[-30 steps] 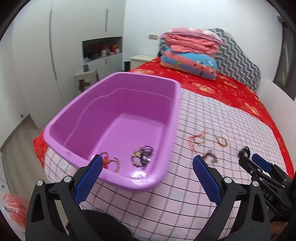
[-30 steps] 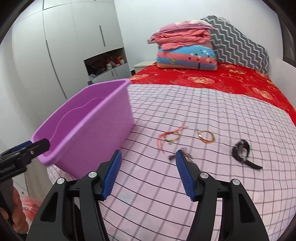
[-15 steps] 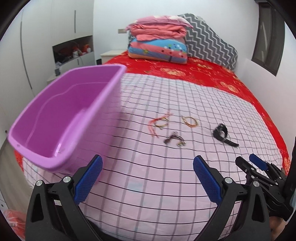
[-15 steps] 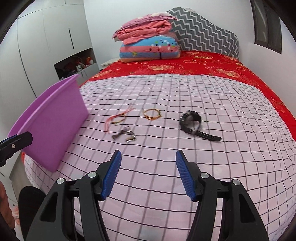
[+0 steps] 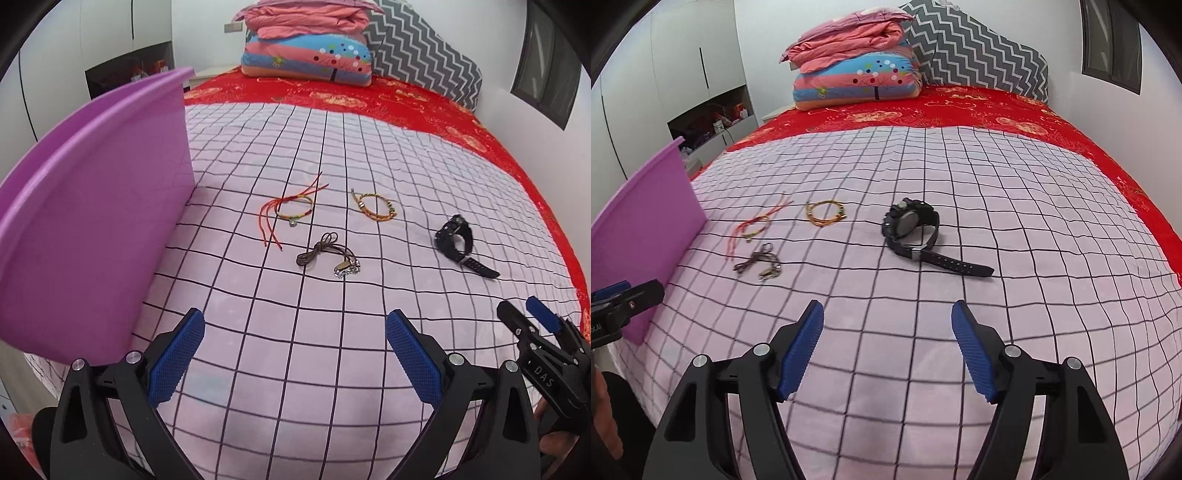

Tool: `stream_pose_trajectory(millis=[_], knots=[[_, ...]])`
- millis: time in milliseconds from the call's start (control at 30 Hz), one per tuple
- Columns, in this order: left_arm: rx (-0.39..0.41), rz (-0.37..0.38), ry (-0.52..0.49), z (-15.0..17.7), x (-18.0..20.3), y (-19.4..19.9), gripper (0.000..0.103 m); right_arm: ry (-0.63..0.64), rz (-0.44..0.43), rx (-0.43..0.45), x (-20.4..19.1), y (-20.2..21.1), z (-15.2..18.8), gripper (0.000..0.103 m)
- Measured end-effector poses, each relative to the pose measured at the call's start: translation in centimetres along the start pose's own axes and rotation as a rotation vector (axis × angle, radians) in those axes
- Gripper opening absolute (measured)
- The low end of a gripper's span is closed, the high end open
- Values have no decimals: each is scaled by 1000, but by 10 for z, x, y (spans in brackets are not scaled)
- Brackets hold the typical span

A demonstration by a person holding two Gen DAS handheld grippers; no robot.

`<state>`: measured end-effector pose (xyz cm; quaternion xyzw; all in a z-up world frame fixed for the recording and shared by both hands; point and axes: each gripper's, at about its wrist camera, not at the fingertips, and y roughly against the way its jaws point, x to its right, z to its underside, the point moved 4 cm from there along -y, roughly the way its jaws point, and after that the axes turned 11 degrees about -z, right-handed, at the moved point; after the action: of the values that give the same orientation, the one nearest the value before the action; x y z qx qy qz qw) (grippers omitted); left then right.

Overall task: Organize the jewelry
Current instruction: 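Move both open grippers back over the remaining jewelry on the bed, then grasp the black wristwatch with the right gripper while the left grasps the brown cord necklace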

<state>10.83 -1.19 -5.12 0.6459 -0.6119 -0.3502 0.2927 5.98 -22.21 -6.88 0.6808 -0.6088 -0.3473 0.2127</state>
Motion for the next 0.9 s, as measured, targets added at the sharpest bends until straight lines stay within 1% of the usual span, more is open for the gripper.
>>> stream_pose_trajectory(millis=[133,333,433,567,900], knots=[[-35,-9,1,-4,9,-27,97,8,-2,-12,15,-26,-12,70],[-58,-16,18,-16,23,-66,97,30,-11,-28,33,-67,-34,71],[-62,-20,20,-20,30,-80,97,65,-2,-42,37,-83,-42,71],[-69,-20,24,-25,37,-95,97,87,-2,-65,40,-100,-49,71],[-70,-42,3,-31,55,-123,97,80,-5,-107,43,-128,-54,71]])
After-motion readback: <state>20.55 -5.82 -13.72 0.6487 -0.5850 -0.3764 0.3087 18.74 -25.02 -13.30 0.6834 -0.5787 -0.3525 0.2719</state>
